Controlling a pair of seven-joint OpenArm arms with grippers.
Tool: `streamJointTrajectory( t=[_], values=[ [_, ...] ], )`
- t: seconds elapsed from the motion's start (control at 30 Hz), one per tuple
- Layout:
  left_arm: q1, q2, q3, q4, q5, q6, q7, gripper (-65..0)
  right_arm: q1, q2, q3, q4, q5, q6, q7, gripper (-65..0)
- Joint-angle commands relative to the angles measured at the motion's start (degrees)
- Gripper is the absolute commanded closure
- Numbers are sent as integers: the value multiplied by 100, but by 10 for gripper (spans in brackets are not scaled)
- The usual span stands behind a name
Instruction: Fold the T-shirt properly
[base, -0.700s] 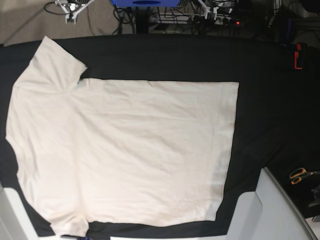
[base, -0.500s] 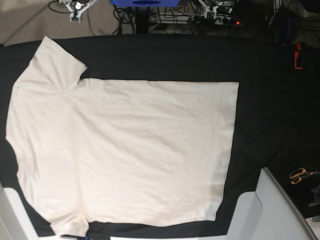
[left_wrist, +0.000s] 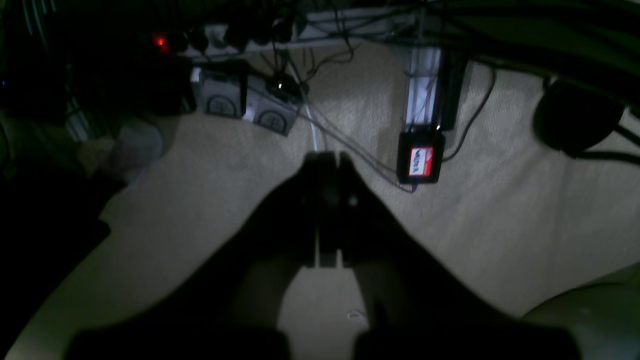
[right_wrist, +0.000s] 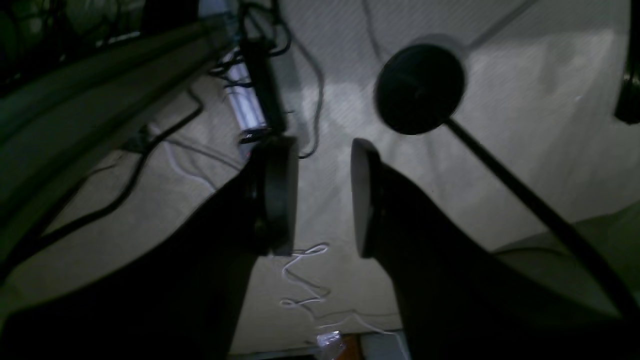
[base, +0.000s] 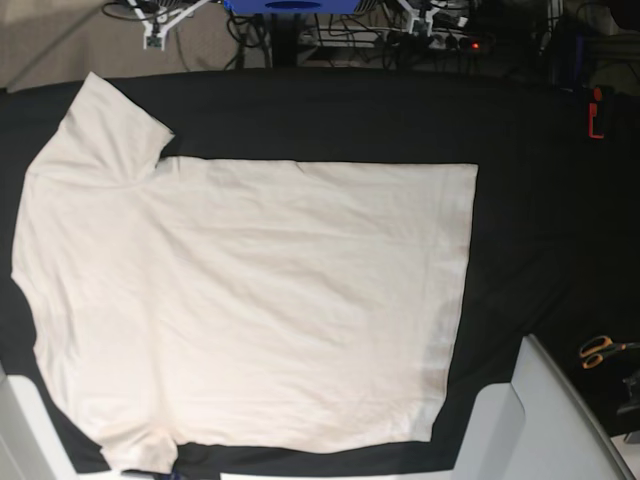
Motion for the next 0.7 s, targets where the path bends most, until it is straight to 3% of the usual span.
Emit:
streamJointTrajectory(
  t=[0.0, 0.17, 0.33, 0.37, 0.43, 0.47, 0.57, 0.67],
  values=[
    [-3, -21, 1, 14, 17, 34, -35, 0, 100, 30, 15, -8, 31, -27, 79, -179],
    [-3, -29, 1, 50, 17, 34, -44, 0, 109, 21, -20, -26, 13, -18, 70, -176],
    [41, -170, 1, 67, 25, 34, -26, 0, -489, 65, -2, 79, 13, -10, 88, -170],
    [50, -170, 1, 76, 25, 34, -44, 0, -638, 65, 7, 238, 13, -10, 88, -149],
    [67, -249, 10, 76, 25, 34, -44, 0, -1087, 47, -20, 783, 13, -10, 62, -12],
    [67, -302, 10, 76, 8, 34, -53, 0, -1298, 30, -29, 1126, 13, -10, -53, 0],
    [234, -399, 1, 305, -10, 34, -53, 0, -1667, 30, 7, 2005, 22, -10, -1125, -14],
    [841, -548, -51, 1324, -36, 34, -53, 0, -2282, 30, 15, 3447, 22, -1, -2119, 0]
  ],
)
